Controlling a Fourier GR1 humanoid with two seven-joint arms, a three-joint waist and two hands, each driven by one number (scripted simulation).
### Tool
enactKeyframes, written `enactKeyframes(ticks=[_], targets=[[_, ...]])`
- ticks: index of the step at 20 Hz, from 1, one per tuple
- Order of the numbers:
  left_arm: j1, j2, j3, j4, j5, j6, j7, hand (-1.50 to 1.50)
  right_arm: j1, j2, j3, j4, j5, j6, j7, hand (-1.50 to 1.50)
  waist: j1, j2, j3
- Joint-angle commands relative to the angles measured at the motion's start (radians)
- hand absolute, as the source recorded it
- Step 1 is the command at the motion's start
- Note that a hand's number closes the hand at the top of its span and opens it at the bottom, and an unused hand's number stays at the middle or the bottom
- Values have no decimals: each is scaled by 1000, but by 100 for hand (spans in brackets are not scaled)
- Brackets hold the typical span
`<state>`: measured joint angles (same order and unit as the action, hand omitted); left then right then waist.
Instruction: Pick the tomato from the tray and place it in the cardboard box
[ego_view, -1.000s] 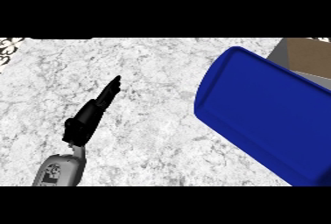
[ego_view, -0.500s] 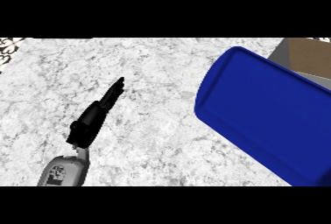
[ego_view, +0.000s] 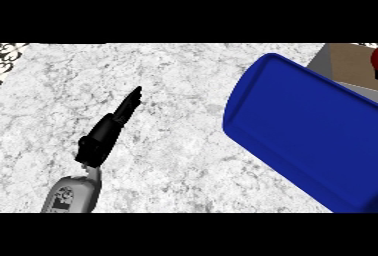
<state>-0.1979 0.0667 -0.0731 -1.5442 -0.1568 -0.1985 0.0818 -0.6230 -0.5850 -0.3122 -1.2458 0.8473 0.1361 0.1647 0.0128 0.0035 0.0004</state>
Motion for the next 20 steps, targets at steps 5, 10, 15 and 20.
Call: enactKeyframes(ticks=[5, 10, 15, 20], targets=[[42, 18, 6, -12, -11, -4, -37, 0, 14, 81, -78, 211, -99, -36, -27, -150, -7, -3, 0], [2, -18, -10, -27, -16, 15, 25, 0, -60, 38, -142, 409, -160, -97, -186, -150, 1, 0, 1], [-42, 8, 36, 14, 18, -8, 22, 0, -101, 31, -325, 386, -351, -137, -273, -150, -10, 1, 2], [11, -37, -15, 1, -28, 33, -8, 0, -104, 20, -471, 402, -531, -94, -311, -150, -15, -3, 1]])
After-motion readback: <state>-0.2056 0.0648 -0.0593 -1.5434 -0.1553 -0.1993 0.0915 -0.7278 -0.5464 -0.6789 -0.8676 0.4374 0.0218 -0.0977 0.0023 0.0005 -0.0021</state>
